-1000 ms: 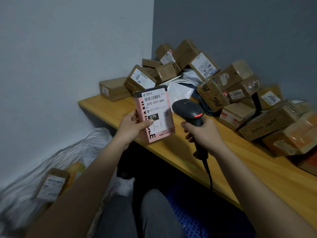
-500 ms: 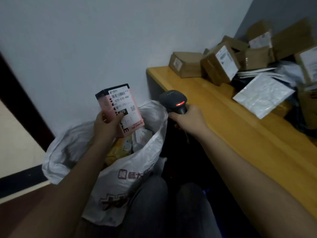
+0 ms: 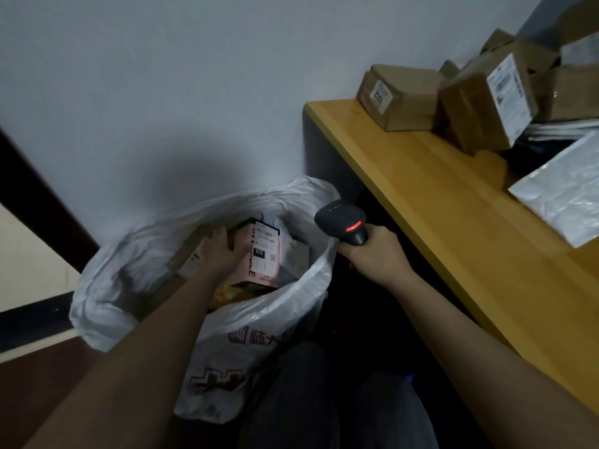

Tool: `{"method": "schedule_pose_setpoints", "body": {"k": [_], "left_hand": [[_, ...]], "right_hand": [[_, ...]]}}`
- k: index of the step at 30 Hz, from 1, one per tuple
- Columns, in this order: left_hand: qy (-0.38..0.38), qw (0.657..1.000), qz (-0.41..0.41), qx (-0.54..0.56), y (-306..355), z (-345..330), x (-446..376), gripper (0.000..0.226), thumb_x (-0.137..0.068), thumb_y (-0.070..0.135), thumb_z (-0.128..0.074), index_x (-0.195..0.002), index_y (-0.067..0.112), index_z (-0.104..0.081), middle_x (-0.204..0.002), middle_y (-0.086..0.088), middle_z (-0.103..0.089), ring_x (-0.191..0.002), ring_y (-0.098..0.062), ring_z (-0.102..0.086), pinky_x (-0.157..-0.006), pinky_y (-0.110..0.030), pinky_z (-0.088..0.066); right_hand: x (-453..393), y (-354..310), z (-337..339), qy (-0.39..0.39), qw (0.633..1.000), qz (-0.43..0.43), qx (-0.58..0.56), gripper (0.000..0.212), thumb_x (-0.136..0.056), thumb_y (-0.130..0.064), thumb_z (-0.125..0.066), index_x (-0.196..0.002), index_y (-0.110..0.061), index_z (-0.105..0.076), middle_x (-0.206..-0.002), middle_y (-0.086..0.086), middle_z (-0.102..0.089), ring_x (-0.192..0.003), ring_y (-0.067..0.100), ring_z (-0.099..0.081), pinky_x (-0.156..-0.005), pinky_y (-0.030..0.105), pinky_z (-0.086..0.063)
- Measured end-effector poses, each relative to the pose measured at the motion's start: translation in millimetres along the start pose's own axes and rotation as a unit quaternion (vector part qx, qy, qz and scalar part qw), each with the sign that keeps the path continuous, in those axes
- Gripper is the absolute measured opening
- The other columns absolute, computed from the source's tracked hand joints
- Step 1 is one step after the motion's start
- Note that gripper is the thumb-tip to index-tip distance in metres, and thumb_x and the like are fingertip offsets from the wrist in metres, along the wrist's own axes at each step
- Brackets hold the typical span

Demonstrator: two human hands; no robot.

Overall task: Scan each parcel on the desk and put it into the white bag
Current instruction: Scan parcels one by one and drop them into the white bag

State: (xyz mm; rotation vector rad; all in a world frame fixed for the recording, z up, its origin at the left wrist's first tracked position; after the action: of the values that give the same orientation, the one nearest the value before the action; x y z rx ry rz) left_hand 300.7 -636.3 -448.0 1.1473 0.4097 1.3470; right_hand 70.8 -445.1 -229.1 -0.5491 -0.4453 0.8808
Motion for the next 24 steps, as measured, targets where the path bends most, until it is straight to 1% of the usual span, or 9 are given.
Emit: {"method": "schedule_pose_setpoints", "body": {"k": [2, 4, 8, 10, 13, 16, 19, 21, 24], "left_hand": [[-0.008, 1.0, -0.021, 0.006, 34.2, 2.5, 29.7, 0.071, -0.087, 0.054, -0.058, -0.143, 0.015, -0.038, -0.143, -0.01, -0.046, -0.126, -0.03, -0.048, -0.1, -0.052, -0.045], [-0.008, 0.999, -0.033, 0.02, 62.1, 5.6, 54.1, 0.048, -0.097, 0.033, -0.053, -0.139, 0.012, -0.046, -0.138, -0.012, -0.051, -0.119, -0.028, -0.052, -0.1, -0.048, -0.046], [-0.003, 0.995, -0.078, 0.056, 93.2, 5.3, 78.7, 0.031, -0.098, 0.013, -0.052, -0.128, 0.006, -0.056, -0.129, -0.01, -0.058, -0.112, -0.021, -0.054, -0.094, -0.032, -0.043], [-0.01, 0.992, -0.103, 0.076, 112.0, 2.6, 94.4, 0.03, -0.098, 0.011, -0.052, -0.127, 0.007, -0.058, -0.124, -0.009, -0.06, -0.108, -0.018, -0.055, -0.088, -0.026, -0.043], [-0.024, 0.983, -0.16, 0.082, 151.7, -3.1, 125.4, 0.026, -0.097, 0.014, -0.053, -0.122, 0.013, -0.06, -0.115, 0.0, -0.061, -0.103, -0.012, -0.056, -0.073, -0.013, -0.041], [-0.05, 0.968, -0.23, 0.086, 200.1, -15.1, 162.0, 0.025, -0.097, 0.014, -0.054, -0.12, 0.01, -0.061, -0.11, -0.001, -0.062, -0.099, -0.011, -0.058, -0.072, -0.008, -0.042], [-0.071, 0.949, -0.29, 0.104, 252.4, -32.4, 199.3, 0.022, -0.098, 0.012, -0.053, -0.118, 0.008, -0.06, -0.103, 0.0, -0.061, -0.088, -0.003, -0.058, -0.07, 0.0, -0.042], [-0.105, 0.937, -0.31, 0.123, 284.9, -49.5, 222.6, 0.021, -0.098, 0.016, -0.053, -0.118, 0.014, -0.059, -0.102, 0.003, -0.061, -0.09, -0.004, -0.059, -0.074, -0.004, -0.044], [-0.145, 0.928, -0.324, 0.112, 327.2, -80.6, 246.8, 0.016, -0.098, 0.027, -0.053, -0.113, 0.027, -0.058, -0.109, 0.005, -0.062, -0.097, -0.011, -0.058, -0.083, -0.025, -0.049]], "right_hand": [[-1.4, 5.1, -0.6, 0.001, 1.0, -0.007, -0.002, 0.014, -0.078, -0.024, -0.07, -0.071, -0.015, -0.062, -0.071, 0.006, -0.069, -0.069, 0.023, -0.067, -0.066, 0.037, -0.053], [-0.9, 7.8, 0.2, -0.001, 1.0, -0.009, -0.007, 0.014, -0.078, -0.025, -0.07, -0.07, -0.016, -0.062, -0.07, 0.005, -0.068, -0.069, 0.023, -0.067, -0.066, 0.037, -0.054], [7.3, 4.9, 6.9, 0.008, 1.0, -0.004, -0.013, 0.016, -0.078, -0.026, -0.07, -0.07, -0.016, -0.061, -0.07, 0.005, -0.068, -0.069, 0.023, -0.067, -0.065, 0.037, -0.053], [15.8, 0.9, 14.3, 0.016, 1.0, 0.0, -0.026, 0.015, -0.079, -0.024, -0.068, -0.071, -0.013, -0.062, -0.069, 0.007, -0.068, -0.069, 0.025, -0.067, -0.065, 0.038, -0.054], [33.8, -5.2, 34.5, 0.037, 0.998, 0.003, -0.046, 0.015, -0.08, -0.024, -0.068, -0.077, -0.009, -0.064, -0.066, 0.009, -0.068, -0.067, 0.028, -0.067, -0.064, 0.041, -0.055], [56.3, -2.1, 69.2, 0.07, 0.995, -0.013, -0.068, 0.012, -0.082, -0.025, -0.069, -0.077, -0.019, -0.061, -0.061, 0.005, -0.066, -0.059, 0.023, -0.066, -0.061, 0.038, -0.054], [81.5, 11.3, 117.7, 0.116, 0.986, -0.038, -0.115, 0.012, -0.082, -0.022, -0.069, -0.075, -0.017, -0.061, -0.066, 0.009, -0.067, -0.051, 0.02, -0.061, -0.055, 0.035, -0.05], [99.3, 26.0, 156.8, 0.158, 0.973, -0.058, -0.158, 0.011, -0.082, -0.019, -0.068, -0.077, -0.011, -0.063, -0.071, 0.011, -0.067, -0.047, 0.018, -0.059, -0.051, 0.031, -0.048], [125.4, 48.0, 216.7, 0.203, 0.962, -0.072, -0.169, 0.01, -0.083, -0.017, -0.069, -0.081, -0.009, -0.064, -0.073, 0.008, -0.067, -0.044, 0.014, -0.057, -0.047, 0.026, -0.046]]}}
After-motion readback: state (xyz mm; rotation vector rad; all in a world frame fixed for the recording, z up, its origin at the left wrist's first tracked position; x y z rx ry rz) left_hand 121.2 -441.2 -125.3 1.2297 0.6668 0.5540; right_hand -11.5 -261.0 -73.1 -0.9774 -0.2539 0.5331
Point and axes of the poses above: each hand's wrist, its own x-axis away from the middle knuckle, its own z-axis out of the back of the hand, y = z × x, the point moved 8 cm from there along -x, towards the middle knuckle
